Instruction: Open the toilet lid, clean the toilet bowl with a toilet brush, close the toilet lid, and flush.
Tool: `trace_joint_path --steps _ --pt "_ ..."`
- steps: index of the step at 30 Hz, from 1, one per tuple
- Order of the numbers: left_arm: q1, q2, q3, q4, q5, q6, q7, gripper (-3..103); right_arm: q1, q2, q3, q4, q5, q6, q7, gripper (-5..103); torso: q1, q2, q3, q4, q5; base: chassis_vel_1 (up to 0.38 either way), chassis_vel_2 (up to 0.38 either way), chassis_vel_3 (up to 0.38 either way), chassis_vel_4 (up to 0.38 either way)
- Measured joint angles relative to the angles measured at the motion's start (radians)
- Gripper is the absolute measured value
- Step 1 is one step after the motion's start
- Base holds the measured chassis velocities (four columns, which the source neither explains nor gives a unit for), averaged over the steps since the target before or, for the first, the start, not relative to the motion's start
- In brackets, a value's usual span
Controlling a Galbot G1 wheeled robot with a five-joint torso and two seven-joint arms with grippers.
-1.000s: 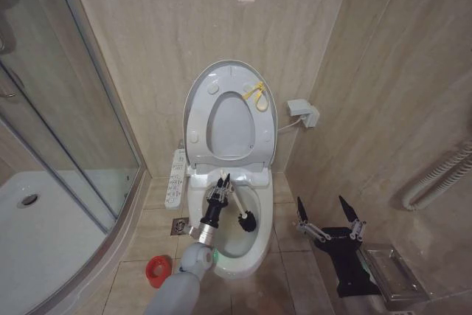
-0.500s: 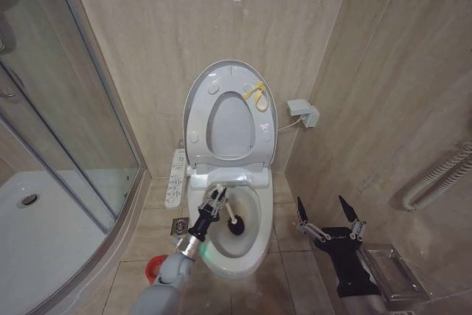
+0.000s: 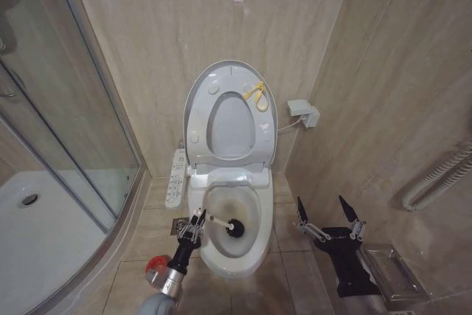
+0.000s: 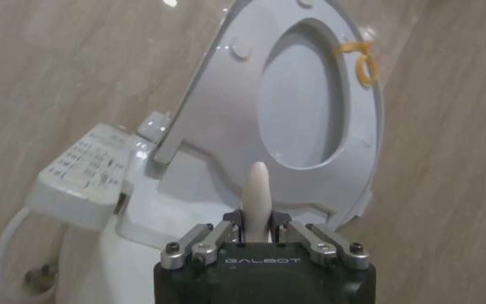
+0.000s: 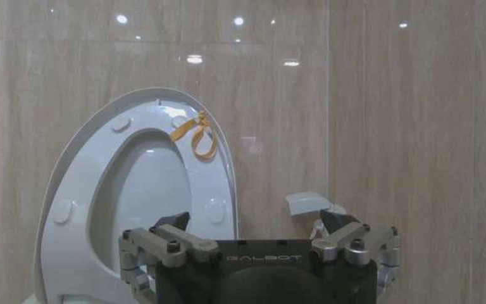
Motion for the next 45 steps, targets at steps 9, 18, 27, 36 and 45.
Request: trace_joint_path --steps 9,18,27,36,45 --pt "-0.044 -0.047 0.046 0.009 -0.123 -0.007 -0.067 21 0.000 0.000 0.000 0.000 0.000 0.000 0.000 100 0.000 0.000 0.000 -0.0001 0.0000 0.000 0.000 0.000 0.000" --pt "-0.166 -0.140 0.045 0.131 -0.091 -0.075 -0.041 21 0.000 0.000 0.000 0.000 0.000 0.000 0.000 100 0.000 0.000 0.000 0.0000 0.0000 0.000 0.000 0.000 0.000" --pt "-0.220 -0.186 0.019 0.165 -0.085 -0.094 -0.020 21 0.000 0.000 0.000 0.000 0.000 0.000 0.000 100 0.000 0.000 0.000 0.0000 0.0002 0.000 0.000 0.000 0.000" --pt "-0.212 -0.177 -0.008 0.235 0.078 -0.093 -0.023 21 0.000 0.000 0.000 0.000 0.000 0.000 0.000 100 0.000 0.000 0.000 0.0004 0.0002 0.000 0.000 0.000 0.000" --pt "-0.211 -0.179 0.041 0.160 -0.086 -0.075 0.001 21 0.000 0.000 0.000 0.000 0.000 0.000 0.000 100 0.000 0.000 0.000 -0.0002 0.0000 0.000 0.000 0.000 0.000"
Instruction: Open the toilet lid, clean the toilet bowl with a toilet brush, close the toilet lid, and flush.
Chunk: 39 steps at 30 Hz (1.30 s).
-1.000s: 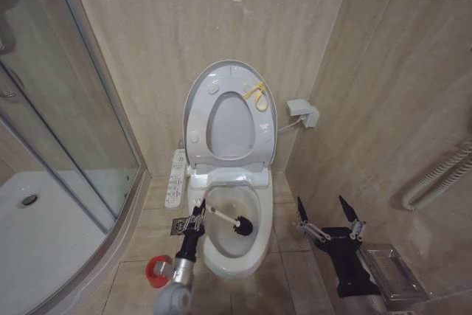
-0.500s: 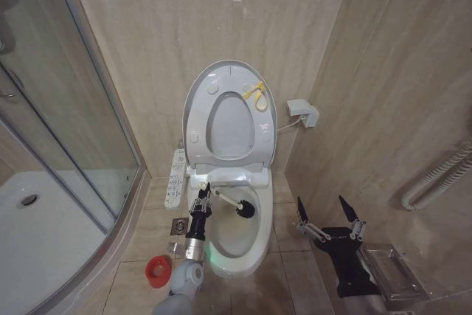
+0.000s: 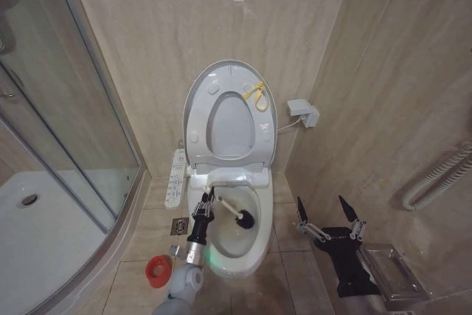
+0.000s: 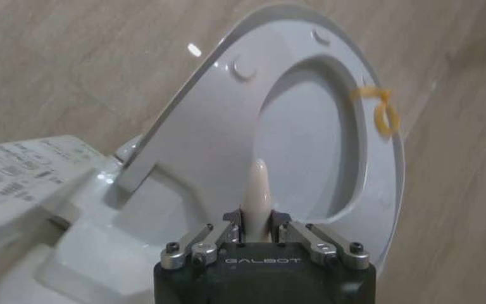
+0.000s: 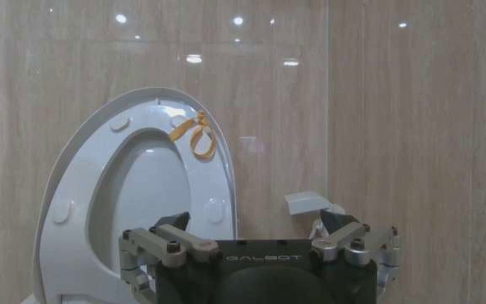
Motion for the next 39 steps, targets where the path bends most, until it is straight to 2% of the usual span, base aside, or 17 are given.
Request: trace_joint_path --steps 1,3,7,11,14,17,21,23,24,27,30,31,33,35,36,37,39 --pt "0.003 0.001 0.005 -0.014 -0.026 0.012 -0.002 21 0.000 0.000 0.000 0.000 0.000 0.000 0.000 100 0.000 0.000 0.000 0.0003 0.0002 0.000 0.000 0.000 0.000" --pt "0.004 0.000 0.005 -0.015 -0.027 0.017 -0.004 21 0.000 0.000 0.000 0.000 0.000 0.000 0.000 100 0.000 0.000 0.000 0.0003 0.0001 0.000 0.000 0.000 0.000" --pt "0.002 0.005 -0.037 0.055 0.134 -0.006 0.005 21 0.000 0.000 0.000 0.000 0.000 0.000 0.000 100 0.000 0.000 0.000 0.0003 -0.0001 0.000 0.000 0.000 0.000" --pt "-0.001 0.005 -0.054 0.076 0.196 -0.033 0.009 21 0.000 0.000 0.000 0.000 0.000 0.000 0.000 100 0.000 0.000 0.000 0.0003 -0.0001 0.000 0.000 0.000 0.000" --pt "-0.004 0.002 -0.044 0.060 0.169 -0.034 0.012 21 0.000 0.000 0.000 0.000 0.000 0.000 0.000 100 0.000 0.000 0.000 0.0003 -0.0001 0.000 0.000 0.000 0.000" --pt "-0.004 0.000 -0.001 0.003 0.038 -0.002 0.014 21 0.000 0.000 0.000 0.000 0.000 0.000 0.000 100 0.000 0.000 0.000 0.0000 -0.0001 0.000 0.000 0.000 0.000" --pt "-0.008 -0.002 -0.001 0.005 0.017 0.008 0.013 21 0.000 0.000 0.000 0.000 0.000 0.000 0.000 100 0.000 0.000 0.000 0.0004 0.0000 0.000 0.000 0.000 0.000" --pt "-0.019 -0.001 -0.032 0.076 0.113 -0.026 0.046 21 0.000 0.000 0.000 0.000 0.000 0.000 0.000 100 0.000 0.000 0.000 0.0000 -0.0001 0.000 0.000 0.000 0.000" --pt "-0.019 -0.001 -0.032 0.076 0.113 -0.026 0.046 21 0.000 0.000 0.000 0.000 0.000 0.000 0.000 100 0.000 0.000 0.000 0.0000 -0.0001 0.000 0.000 0.000 0.000" --pt "-0.008 0.005 -0.067 0.100 0.212 -0.059 0.060 21 0.000 0.000 0.000 0.000 0.000 0.000 0.000 100 0.000 0.000 0.000 0.0006 0.0000 0.000 0.000 0.000 0.000" --pt "-0.010 0.000 -0.070 0.081 0.241 -0.071 0.057 21 0.000 0.000 0.000 0.000 0.000 0.000 0.000 100 0.000 0.000 0.000 0.0003 -0.0002 0.000 0.000 0.000 0.000" --pt "-0.010 0.000 -0.070 0.081 0.241 -0.071 0.057 21 0.000 0.000 0.000 0.000 0.000 0.000 0.000 100 0.000 0.000 0.000 0.0003 -0.0002 0.000 0.000 0.000 0.000" --pt "-0.011 0.000 -0.032 0.025 0.161 -0.053 0.038 21 0.000 0.000 0.000 0.000 0.000 0.000 0.000 100 0.000 0.000 0.000 0.0001 0.0000 0.000 0.000 0.000 0.000" --pt "-0.009 -0.001 0.011 -0.016 0.032 -0.014 0.013 21 0.000 0.000 0.000 0.000 0.000 0.000 0.000 100 0.000 0.000 0.000 0.0000 0.0000 0.000 0.000 0.000 0.000" --pt "-0.009 -0.001 0.011 -0.016 0.032 -0.014 0.013 21 0.000 0.000 0.000 0.000 0.000 0.000 0.000 100 0.000 0.000 0.000 0.0000 0.0000 0.000 0.000 0.000 0.000" --pt "-0.008 -0.006 0.022 -0.026 -0.009 0.000 0.006 21 0.000 0.000 0.000 0.000 0.000 0.000 0.000 100 0.000 0.000 0.000 0.0000 0.0000 0.000 0.000 0.000 0.000" --pt "-0.012 -0.011 0.017 -0.007 0.011 -0.001 0.012 21 0.000 0.000 0.000 0.000 0.000 0.000 0.000 100 0.000 0.000 0.000 0.0004 0.0001 0.000 0.000 0.000 0.000"
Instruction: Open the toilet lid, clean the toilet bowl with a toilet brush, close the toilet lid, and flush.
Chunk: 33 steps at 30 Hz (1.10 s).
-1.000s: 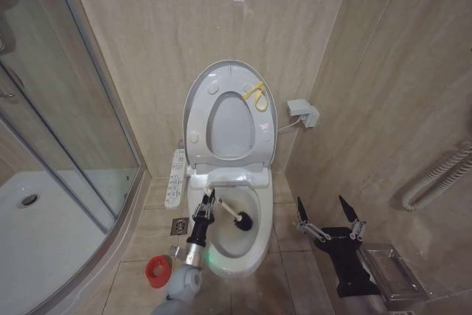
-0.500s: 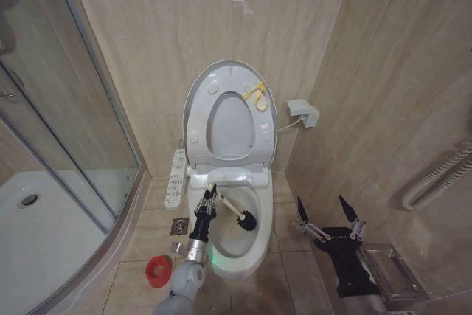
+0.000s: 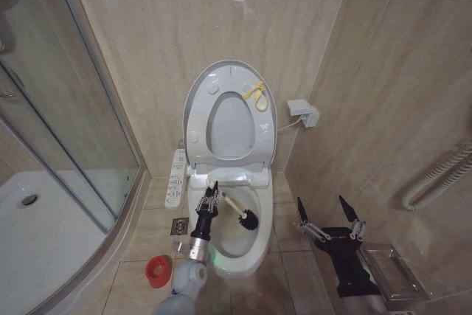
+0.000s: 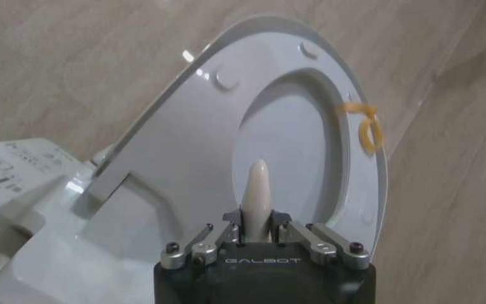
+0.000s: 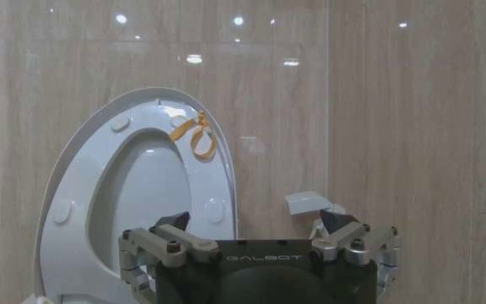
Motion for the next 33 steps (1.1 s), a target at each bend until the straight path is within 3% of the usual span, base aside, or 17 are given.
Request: trace_joint_path --steps 2,6,9,15,18,23,28,33 --pt "-0.003 -0.001 -0.009 0.022 0.042 -0.007 0.012 21 0.000 0.000 0.000 0.000 0.000 0.000 0.000 100 0.000 0.000 0.000 -0.0003 -0.0001 0.000 0.000 0.000 0.000" --pt "-0.005 0.008 -0.047 0.077 0.215 -0.032 0.050 21 0.000 0.000 0.000 0.000 0.000 0.000 0.000 100 0.000 0.000 0.000 0.0000 -0.0001 0.000 0.000 0.000 0.000" --pt "-0.010 0.011 -0.052 0.076 0.258 -0.038 0.056 21 0.000 0.000 0.000 0.000 0.000 0.000 0.000 100 0.000 0.000 0.000 -0.0002 -0.0002 0.000 0.000 0.000 0.000" --pt "-0.051 0.008 0.059 0.007 0.035 -0.035 -0.054 21 0.000 0.000 0.000 0.000 0.000 0.000 0.000 100 0.000 0.000 0.000 -0.0006 -0.0002 0.000 0.000 0.000 0.000" --pt "-0.065 0.003 0.069 0.016 0.015 -0.030 -0.062 21 0.000 0.000 0.000 0.000 0.000 0.000 0.000 100 0.000 0.000 0.000 -0.0001 0.0000 0.000 0.000 0.000 0.000" --pt "-0.076 0.018 0.042 0.114 0.164 -0.050 0.001 21 0.000 0.000 0.000 0.000 0.000 0.000 0.000 100 0.000 0.000 0.000 0.0000 -0.0001 0.000 0.000 0.000 0.000" --pt "-0.079 0.029 0.020 0.099 0.298 -0.072 0.047 21 0.000 0.000 0.000 0.000 0.000 0.000 0.000 100 0.000 0.000 0.000 -0.0002 -0.0002 0.000 0.000 0.000 0.000" --pt "-0.094 0.007 0.019 0.088 0.300 -0.098 0.019 21 0.000 0.000 0.000 0.000 0.000 0.000 0.000 100 0.000 0.000 0.000 -0.0004 -0.0002 0.000 0.000 0.000 0.000"
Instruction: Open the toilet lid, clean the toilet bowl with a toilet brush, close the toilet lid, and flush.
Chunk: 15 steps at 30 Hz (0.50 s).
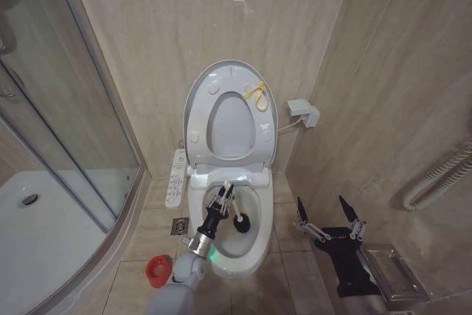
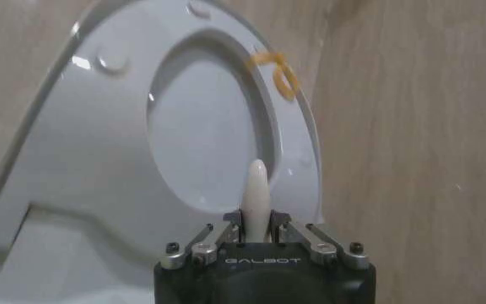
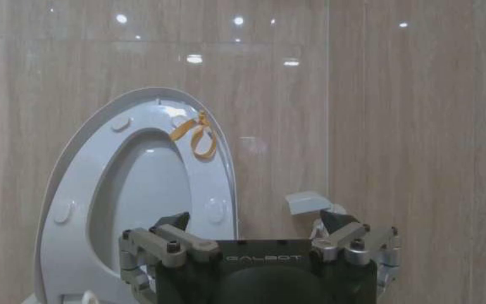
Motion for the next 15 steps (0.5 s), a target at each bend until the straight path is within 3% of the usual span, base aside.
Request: trace_joint_path --steps 3,6,7,11,13,15 --pt "-0.021 -0.015 0.011 0.047 -0.015 -0.025 -0.030 21 0.000 0.000 0.000 0.000 0.000 0.000 0.000 100 0.000 0.000 0.000 -0.0001 -0.0001 0.000 0.000 0.000 0.000" --pt "-0.041 -0.003 0.071 0.074 -0.114 -0.022 -0.042 21 0.000 0.000 0.000 0.000 0.000 0.000 0.000 100 0.000 0.000 0.000 0.0004 0.0001 0.000 0.000 0.000 0.000" --pt "-0.041 -0.003 0.071 0.074 -0.114 -0.022 -0.042 21 0.000 0.000 0.000 0.000 0.000 0.000 0.000 100 0.000 0.000 0.000 0.0004 0.0001 0.000 0.000 0.000 0.000" --pt "-0.038 -0.005 0.119 0.010 -0.311 0.040 -0.063 21 0.000 0.000 0.000 0.000 0.000 0.000 0.000 100 0.000 0.000 0.000 0.0003 0.0002 0.000 0.000 0.000 0.000" --pt "-0.034 -0.005 0.120 0.005 -0.321 0.048 -0.064 21 0.000 0.000 0.000 0.000 0.000 0.000 0.000 100 0.000 0.000 0.000 0.0003 0.0001 0.000 0.000 0.000 0.000" --pt "-0.033 -0.004 0.084 0.045 -0.212 0.029 -0.025 21 0.000 0.000 0.000 0.000 0.000 0.000 0.000 100 0.000 0.000 0.000 -0.0002 0.0000 0.000 0.000 0.000 0.000"
